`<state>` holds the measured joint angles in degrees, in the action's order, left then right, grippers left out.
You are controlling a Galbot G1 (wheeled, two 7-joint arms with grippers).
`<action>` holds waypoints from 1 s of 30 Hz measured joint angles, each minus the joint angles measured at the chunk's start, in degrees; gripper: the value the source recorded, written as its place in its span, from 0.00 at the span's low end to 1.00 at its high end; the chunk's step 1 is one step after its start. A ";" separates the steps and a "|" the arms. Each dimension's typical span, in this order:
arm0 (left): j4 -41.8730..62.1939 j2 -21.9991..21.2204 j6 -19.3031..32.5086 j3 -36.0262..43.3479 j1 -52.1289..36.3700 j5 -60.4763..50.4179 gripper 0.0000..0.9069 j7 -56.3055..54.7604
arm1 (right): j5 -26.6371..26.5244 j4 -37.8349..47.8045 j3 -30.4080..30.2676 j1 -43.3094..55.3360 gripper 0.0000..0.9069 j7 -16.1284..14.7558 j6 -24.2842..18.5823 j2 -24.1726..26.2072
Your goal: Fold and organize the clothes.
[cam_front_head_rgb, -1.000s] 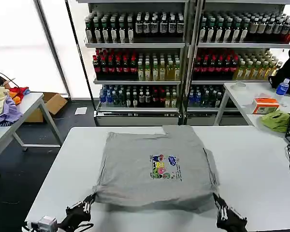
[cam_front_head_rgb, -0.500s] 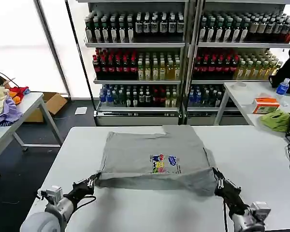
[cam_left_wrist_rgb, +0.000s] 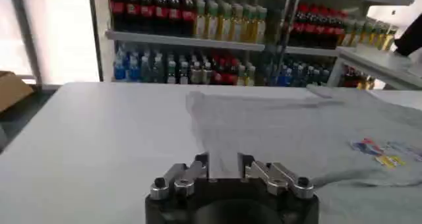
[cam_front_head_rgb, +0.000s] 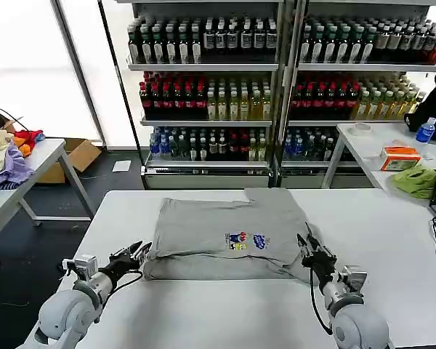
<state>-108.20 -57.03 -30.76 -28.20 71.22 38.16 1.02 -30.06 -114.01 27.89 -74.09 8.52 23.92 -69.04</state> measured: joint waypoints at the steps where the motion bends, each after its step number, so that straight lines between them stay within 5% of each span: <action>1: -0.08 0.17 0.04 -0.25 0.20 0.00 1.00 -0.20 | 0.18 -0.16 0.23 -0.30 1.00 0.00 0.15 -0.05; 13: -4.30 -1.58 -0.04 -1.00 6.77 -1.98 1.00 -2.63 | 4.23 -3.14 3.09 -8.24 1.00 2.40 2.25 -1.97; 14: -4.31 -1.95 -0.05 -0.82 6.97 -2.29 1.00 -2.81 | 4.62 -3.17 3.07 -8.62 0.80 2.56 2.30 -2.20; 16: -4.25 -2.75 -0.07 -0.41 7.30 -2.73 1.00 -2.94 | 5.46 -3.21 2.87 -9.23 0.00 2.66 2.37 -2.61; 24: -2.75 -5.80 -0.07 0.75 7.95 -4.11 1.00 -3.75 | 8.06 -3.02 1.33 -10.37 0.00 2.64 2.46 -3.83; 25: -2.62 -5.99 0.05 0.79 8.06 -4.21 0.61 -3.88 | 8.24 -2.90 1.18 -10.53 0.00 2.65 2.52 -3.85; 27: -2.49 -6.56 0.27 0.88 8.36 -4.38 0.08 -3.99 | 8.56 -2.68 0.87 -10.85 0.00 2.66 2.65 -3.88; 30: -2.61 -7.34 0.55 1.11 8.94 -4.56 0.00 -4.03 | 8.89 -2.36 0.79 -11.34 0.00 2.72 2.69 -4.16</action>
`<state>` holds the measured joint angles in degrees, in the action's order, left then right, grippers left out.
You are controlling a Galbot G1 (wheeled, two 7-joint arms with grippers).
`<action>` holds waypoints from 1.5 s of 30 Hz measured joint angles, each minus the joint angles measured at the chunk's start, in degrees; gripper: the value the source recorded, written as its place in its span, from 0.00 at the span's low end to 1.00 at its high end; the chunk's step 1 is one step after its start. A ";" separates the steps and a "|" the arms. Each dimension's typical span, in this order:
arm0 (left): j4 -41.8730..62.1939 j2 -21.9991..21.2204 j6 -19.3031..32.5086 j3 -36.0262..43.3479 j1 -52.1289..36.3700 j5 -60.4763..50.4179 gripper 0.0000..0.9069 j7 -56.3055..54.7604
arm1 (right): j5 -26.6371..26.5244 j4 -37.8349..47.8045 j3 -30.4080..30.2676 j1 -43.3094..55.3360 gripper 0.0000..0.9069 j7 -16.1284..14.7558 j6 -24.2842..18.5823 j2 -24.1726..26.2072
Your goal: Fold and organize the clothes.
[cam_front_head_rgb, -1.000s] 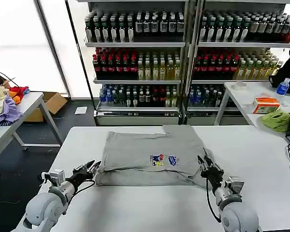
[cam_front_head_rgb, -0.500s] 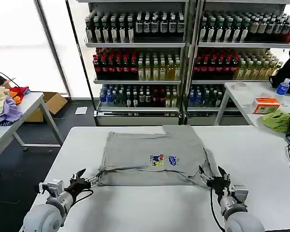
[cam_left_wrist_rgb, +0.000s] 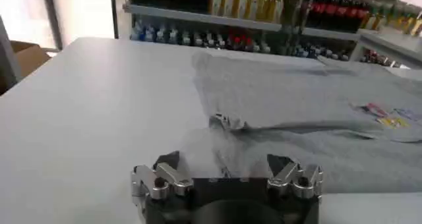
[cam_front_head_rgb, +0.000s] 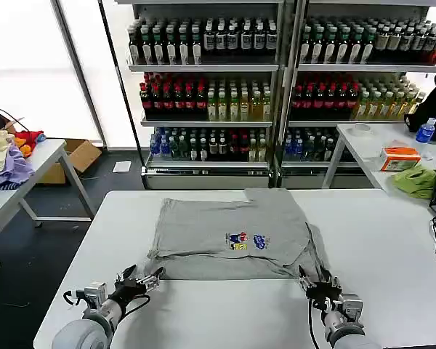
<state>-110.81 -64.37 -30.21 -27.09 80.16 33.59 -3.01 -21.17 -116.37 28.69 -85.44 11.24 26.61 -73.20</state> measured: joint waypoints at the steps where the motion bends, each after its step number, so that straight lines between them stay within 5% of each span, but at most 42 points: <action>1: -0.04 -0.23 0.10 0.05 0.15 -0.06 0.00 -0.03 | 0.04 0.01 0.00 -0.16 0.00 -0.01 0.00 -0.09; 30: -2.04 -2.43 3.33 -0.19 3.59 -1.06 0.01 -1.66 | -4.43 -2.07 1.45 -3.69 0.00 -1.25 -0.28 -0.23; 45: -11.86 -3.47 2.24 -6.82 13.28 -3.83 0.00 -1.55 | -4.80 -10.51 3.89 -15.32 0.00 -2.62 -1.37 0.07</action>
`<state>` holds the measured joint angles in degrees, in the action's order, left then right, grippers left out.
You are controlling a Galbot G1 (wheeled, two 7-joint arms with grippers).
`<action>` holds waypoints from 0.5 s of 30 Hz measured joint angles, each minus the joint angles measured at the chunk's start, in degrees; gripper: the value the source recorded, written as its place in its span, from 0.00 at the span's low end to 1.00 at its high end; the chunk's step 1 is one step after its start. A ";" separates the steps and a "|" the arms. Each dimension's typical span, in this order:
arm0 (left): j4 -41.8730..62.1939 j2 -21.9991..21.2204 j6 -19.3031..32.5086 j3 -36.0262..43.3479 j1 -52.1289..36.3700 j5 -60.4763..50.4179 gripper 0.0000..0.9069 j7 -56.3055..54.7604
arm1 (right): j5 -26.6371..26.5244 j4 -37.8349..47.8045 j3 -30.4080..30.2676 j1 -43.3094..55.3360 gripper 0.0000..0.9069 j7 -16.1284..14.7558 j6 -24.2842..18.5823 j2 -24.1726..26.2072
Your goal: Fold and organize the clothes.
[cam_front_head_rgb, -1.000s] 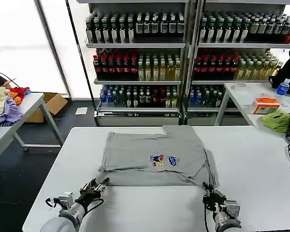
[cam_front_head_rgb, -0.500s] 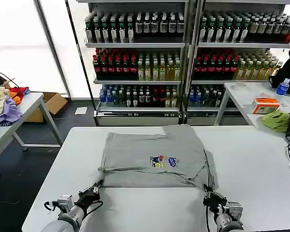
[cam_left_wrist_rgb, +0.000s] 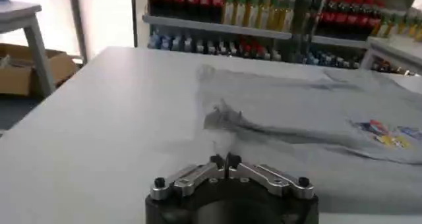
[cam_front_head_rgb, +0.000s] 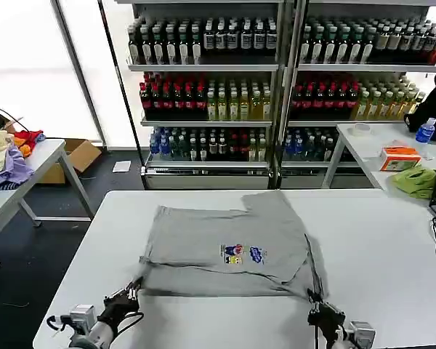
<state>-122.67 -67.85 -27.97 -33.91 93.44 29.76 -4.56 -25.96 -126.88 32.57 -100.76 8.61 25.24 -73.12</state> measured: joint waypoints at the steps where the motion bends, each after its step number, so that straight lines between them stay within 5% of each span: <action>1: -0.70 -0.04 -0.03 -0.69 1.04 -0.19 0.00 0.16 | 0.11 -0.52 0.16 -0.82 0.00 -0.07 -0.02 0.06; 4: -2.84 -0.32 -0.09 -2.79 4.57 -0.89 0.08 0.61 | 0.65 -2.08 0.31 -3.39 0.00 -0.43 -0.08 0.22; 5: -3.47 -0.48 -0.19 -3.39 5.71 -1.05 0.37 0.66 | 0.84 -2.55 0.31 -4.20 0.00 -0.50 -0.12 0.22; 6: -4.13 -0.67 -0.31 -4.01 6.99 -1.29 1.00 0.70 | 1.09 -3.10 0.27 -5.09 0.11 -0.51 -0.13 0.16; 7: -4.68 -0.85 -0.45 -4.45 8.09 -1.50 1.00 0.79 | 1.26 -3.58 0.24 -5.85 0.68 -0.51 -0.12 0.06; 8: -5.25 -1.06 -0.64 -4.88 9.25 -1.77 1.00 0.95 | 1.40 -3.98 0.24 -6.54 0.97 -0.52 -0.09 0.01; 15: -8.85 -1.75 -1.93 -7.50 15.03 -3.81 1.00 1.89 | 1.99 -7.15 0.83 -10.57 1.00 -1.35 -0.28 0.06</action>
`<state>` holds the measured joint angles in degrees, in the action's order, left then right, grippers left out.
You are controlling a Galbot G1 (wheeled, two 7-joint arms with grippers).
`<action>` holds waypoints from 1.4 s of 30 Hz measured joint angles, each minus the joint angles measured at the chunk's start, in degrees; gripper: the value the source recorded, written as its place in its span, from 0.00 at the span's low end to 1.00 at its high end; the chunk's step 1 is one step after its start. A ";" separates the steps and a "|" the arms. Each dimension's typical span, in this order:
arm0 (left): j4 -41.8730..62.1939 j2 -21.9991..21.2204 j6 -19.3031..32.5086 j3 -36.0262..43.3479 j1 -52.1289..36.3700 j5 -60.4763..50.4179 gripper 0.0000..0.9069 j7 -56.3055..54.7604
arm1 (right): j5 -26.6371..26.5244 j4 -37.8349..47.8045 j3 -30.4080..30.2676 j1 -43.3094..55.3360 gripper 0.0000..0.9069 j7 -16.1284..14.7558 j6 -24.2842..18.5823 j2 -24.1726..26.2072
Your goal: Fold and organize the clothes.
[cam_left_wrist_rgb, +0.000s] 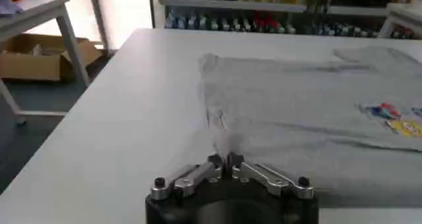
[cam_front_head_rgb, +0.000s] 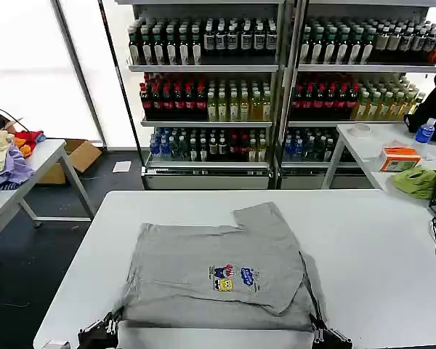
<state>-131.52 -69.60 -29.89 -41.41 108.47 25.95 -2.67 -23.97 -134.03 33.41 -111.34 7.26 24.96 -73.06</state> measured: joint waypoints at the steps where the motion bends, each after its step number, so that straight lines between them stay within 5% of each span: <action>1: -0.53 0.02 -0.19 -0.35 0.49 -0.30 1.00 0.05 | 0.01 -0.50 0.20 -0.30 1.00 -0.23 -0.11 0.02; 10: -3.51 1.36 -1.32 -4.20 1.89 -0.47 1.00 1.08 | -2.27 -3.86 3.97 0.35 1.00 -2.51 0.22 1.46; 17: -2.53 5.13 -1.28 -6.88 -2.79 3.46 1.00 2.93 | -5.80 -0.89 5.24 11.46 1.00 -5.26 2.73 5.98; 30: 12.97 15.26 -0.20 0.19 -23.76 8.16 1.00 11.39 | -10.31 20.10 -4.07 42.35 1.00 -13.32 5.98 14.71; 42: 31.40 18.89 1.91 15.02 -43.84 10.41 1.00 15.18 | -10.66 40.99 -15.55 61.30 1.00 -16.82 6.87 15.01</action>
<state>-100.12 -50.70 -27.99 -26.39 64.64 36.36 12.51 -34.62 -93.05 17.85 -50.03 -9.56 31.83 -58.05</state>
